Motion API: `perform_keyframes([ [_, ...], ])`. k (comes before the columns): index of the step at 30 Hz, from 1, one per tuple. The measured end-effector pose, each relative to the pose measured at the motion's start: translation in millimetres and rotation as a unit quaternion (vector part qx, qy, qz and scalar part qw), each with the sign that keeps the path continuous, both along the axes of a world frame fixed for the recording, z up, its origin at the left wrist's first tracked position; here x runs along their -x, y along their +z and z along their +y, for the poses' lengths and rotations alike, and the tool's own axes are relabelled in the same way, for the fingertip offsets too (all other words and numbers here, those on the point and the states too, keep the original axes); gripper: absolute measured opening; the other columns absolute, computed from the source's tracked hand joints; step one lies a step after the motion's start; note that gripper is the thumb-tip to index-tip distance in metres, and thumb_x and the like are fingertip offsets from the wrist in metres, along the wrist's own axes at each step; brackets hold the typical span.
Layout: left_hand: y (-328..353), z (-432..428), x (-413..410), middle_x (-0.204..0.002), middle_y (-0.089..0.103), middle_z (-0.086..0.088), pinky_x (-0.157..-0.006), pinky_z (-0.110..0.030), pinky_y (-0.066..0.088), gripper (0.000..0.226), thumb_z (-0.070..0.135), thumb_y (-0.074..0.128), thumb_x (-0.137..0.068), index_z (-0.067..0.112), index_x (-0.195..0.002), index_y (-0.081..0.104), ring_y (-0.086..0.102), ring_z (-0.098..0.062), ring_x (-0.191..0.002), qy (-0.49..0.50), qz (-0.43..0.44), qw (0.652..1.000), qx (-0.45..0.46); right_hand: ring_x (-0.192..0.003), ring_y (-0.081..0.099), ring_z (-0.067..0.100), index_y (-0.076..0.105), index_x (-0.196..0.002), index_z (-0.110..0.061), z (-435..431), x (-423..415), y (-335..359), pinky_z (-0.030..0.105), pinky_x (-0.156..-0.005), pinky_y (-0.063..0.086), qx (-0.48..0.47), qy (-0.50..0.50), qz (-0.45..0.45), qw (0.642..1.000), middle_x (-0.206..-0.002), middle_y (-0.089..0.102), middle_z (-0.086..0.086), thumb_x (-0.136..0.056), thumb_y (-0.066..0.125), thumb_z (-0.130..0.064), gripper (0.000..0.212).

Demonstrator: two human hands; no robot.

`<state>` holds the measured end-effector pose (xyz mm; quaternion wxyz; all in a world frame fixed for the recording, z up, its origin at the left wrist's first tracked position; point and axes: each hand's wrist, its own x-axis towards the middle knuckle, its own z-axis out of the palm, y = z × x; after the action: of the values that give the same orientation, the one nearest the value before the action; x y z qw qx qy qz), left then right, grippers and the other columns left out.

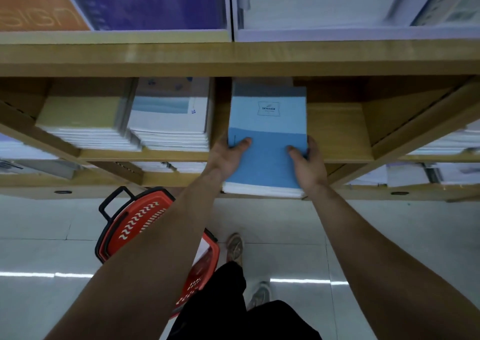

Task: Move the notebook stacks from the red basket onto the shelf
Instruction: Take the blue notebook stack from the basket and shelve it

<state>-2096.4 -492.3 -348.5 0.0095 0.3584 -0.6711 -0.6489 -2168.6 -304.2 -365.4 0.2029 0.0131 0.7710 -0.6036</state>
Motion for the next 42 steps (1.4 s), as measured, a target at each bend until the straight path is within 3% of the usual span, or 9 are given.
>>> perform_keyframes([
  [4, 2.1, 0.5, -0.8, -0.109, 0.072, 0.006, -0.085, -0.032, 0.057, 0.039, 0.039, 0.073, -0.089, 0.025, -0.124, 0.064, 0.070, -0.017, -0.097, 0.013, -0.015, 1.000, 0.020, -0.091, 0.060, -0.004, 0.052, -0.138, -0.024, 4.9, -14.6, -1.2, 0.016, -0.071, 0.046, -0.019, 0.000, -0.024, 1.000, -0.104, 0.063, -0.020, -0.100, 0.062, -0.033, 0.040],
  [8, 7.3, 6.2, -15.5, -0.112, 0.072, 0.000, -0.086, -0.035, 0.058, 0.033, 0.026, 0.069, -0.094, 0.016, -0.125, 0.064, 0.070, -0.023, -0.101, 0.048, -0.006, 0.998, -0.041, -0.098, 0.063, 0.009, 0.054, -0.136, -0.024, 1.1, -15.2, 7.5, 0.015, -0.071, 0.045, -0.039, -0.004, -0.003, 0.999, -0.107, 0.064, -0.016, -0.100, 0.061, -0.032, 0.038],
  [13, 6.4, 12.3, -23.5, -0.115, 0.070, 0.000, -0.086, -0.040, 0.060, 0.040, 0.030, 0.068, -0.094, 0.016, -0.130, 0.058, 0.069, -0.021, -0.104, 0.013, 0.030, 0.997, 0.065, -0.099, 0.064, 0.012, 0.050, -0.140, -0.019, -2.4, -20.8, 15.1, 0.018, -0.075, 0.052, -0.051, 0.007, 0.076, 0.996, -0.119, 0.065, -0.004, -0.101, 0.059, -0.031, 0.042],
  [17, 18.4, 0.5, 3.5, -0.114, 0.068, 0.003, -0.077, -0.027, 0.060, 0.044, 0.036, 0.069, -0.093, 0.017, -0.131, 0.056, 0.068, -0.016, -0.098, 0.013, 0.033, 0.994, 0.100, -0.099, 0.066, 0.014, 0.050, -0.138, -0.018, -14.7, 6.7, 25.3, 0.019, -0.073, 0.053, -0.037, 0.002, 0.086, 0.996, -0.120, 0.065, -0.001, -0.101, 0.061, -0.032, 0.041],
  [22, 19.9, -16.5, 36.8, -0.115, 0.069, -0.002, -0.093, -0.043, 0.057, 0.052, 0.048, 0.069, -0.087, 0.018, -0.128, 0.061, 0.068, -0.026, -0.104, 0.017, 0.001, 0.990, 0.139, -0.100, 0.066, 0.017, 0.056, -0.135, -0.016, -32.9, 42.9, 29.9, 0.030, -0.081, 0.057, -0.056, 0.005, 0.091, 0.994, -0.115, 0.067, -0.001, -0.098, 0.065, -0.037, 0.043],
  [26, 14.9, -14.3, 36.5, -0.119, 0.068, -0.005, -0.089, -0.033, 0.054, 0.051, 0.047, 0.066, -0.092, 0.015, -0.131, 0.059, 0.065, -0.024, -0.104, -0.002, -0.023, 0.981, 0.193, -0.096, 0.062, 0.015, 0.058, -0.133, -0.015, -34.0, 46.6, 20.5, 0.013, -0.062, 0.044, -0.083, 0.013, 0.086, 0.993, -0.113, 0.064, -0.002, -0.099, 0.063, -0.037, 0.041],
  [30, 11.7, -9.4, 24.0, -0.120, 0.068, -0.001, -0.080, -0.022, 0.044, 0.047, 0.046, 0.065, -0.094, 0.017, -0.130, 0.060, 0.060, -0.016, -0.097, 0.026, -0.025, 0.977, 0.212, -0.107, 0.065, 0.022, 0.055, -0.134, -0.020, -30.7, 45.1, 18.0, 0.029, -0.083, 0.051, -0.069, 0.026, 0.066, 0.995, -0.121, 0.066, 0.001, -0.097, 0.064, -0.038, 0.042],
  [38, 8.7, 1.3, 22.6, -0.108, 0.062, 0.007, -0.071, -0.015, 0.047, 0.047, 0.035, 0.073, -0.091, 0.013, -0.130, 0.058, 0.061, -0.013, -0.096, 0.071, 0.007, 0.984, 0.163, -0.106, 0.065, 0.018, 0.047, -0.142, -0.020, -35.7, 35.9, 13.3, 0.025, -0.076, 0.055, -0.004, -0.003, 0.093, 0.996, -0.125, 0.064, 0.002, -0.097, 0.066, -0.022, 0.049],
  [42, 9.3, -2.1, 34.6, -0.110, 0.064, 0.005, -0.081, -0.023, 0.051, 0.050, 0.040, 0.072, -0.091, 0.015, -0.132, 0.058, 0.062, -0.013, -0.098, 0.066, 0.013, 0.981, 0.184, -0.108, 0.065, 0.016, 0.046, -0.142, -0.024, -41.4, 55.4, 16.0, 0.027, -0.080, 0.056, 0.000, 0.012, 0.082, 0.997, -0.124, 0.062, -0.002, -0.099, 0.064, -0.024, 0.047],
])
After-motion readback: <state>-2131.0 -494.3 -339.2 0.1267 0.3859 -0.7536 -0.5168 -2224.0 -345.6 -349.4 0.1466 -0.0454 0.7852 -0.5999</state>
